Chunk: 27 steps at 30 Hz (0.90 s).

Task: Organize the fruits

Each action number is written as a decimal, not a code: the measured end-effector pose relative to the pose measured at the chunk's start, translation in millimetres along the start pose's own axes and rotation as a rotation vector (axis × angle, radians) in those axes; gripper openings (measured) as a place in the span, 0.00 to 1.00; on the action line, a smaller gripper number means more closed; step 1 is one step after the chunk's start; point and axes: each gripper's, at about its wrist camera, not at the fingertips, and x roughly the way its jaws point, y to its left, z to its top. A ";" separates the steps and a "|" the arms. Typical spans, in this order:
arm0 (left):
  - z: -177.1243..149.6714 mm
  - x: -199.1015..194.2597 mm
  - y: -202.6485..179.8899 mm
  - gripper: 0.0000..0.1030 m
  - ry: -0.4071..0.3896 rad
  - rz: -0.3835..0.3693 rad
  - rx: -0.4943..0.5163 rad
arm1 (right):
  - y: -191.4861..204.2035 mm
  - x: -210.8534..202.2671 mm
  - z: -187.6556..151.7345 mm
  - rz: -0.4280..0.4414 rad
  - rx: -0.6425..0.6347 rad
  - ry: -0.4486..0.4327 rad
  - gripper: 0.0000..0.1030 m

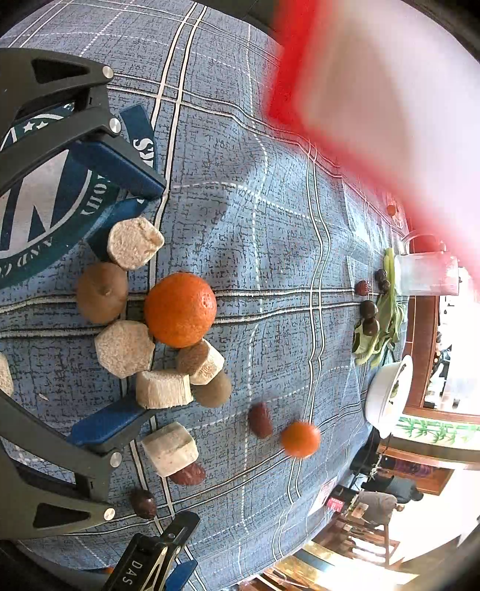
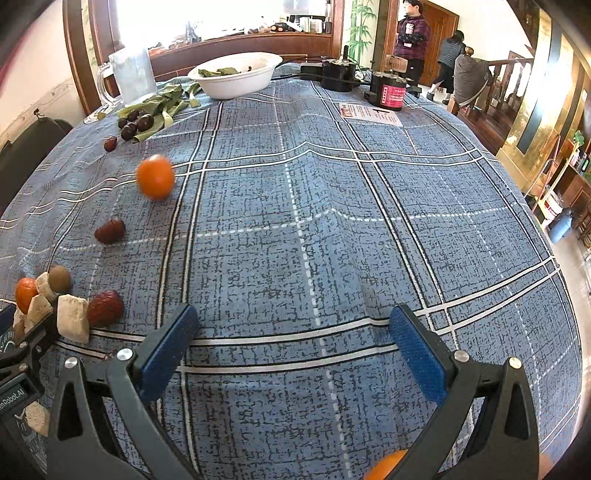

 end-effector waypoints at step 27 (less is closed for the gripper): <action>-0.7 -0.4 -1.8 0.99 0.000 0.000 0.000 | -12.4 -56.8 -1.8 0.124 0.026 -0.113 0.99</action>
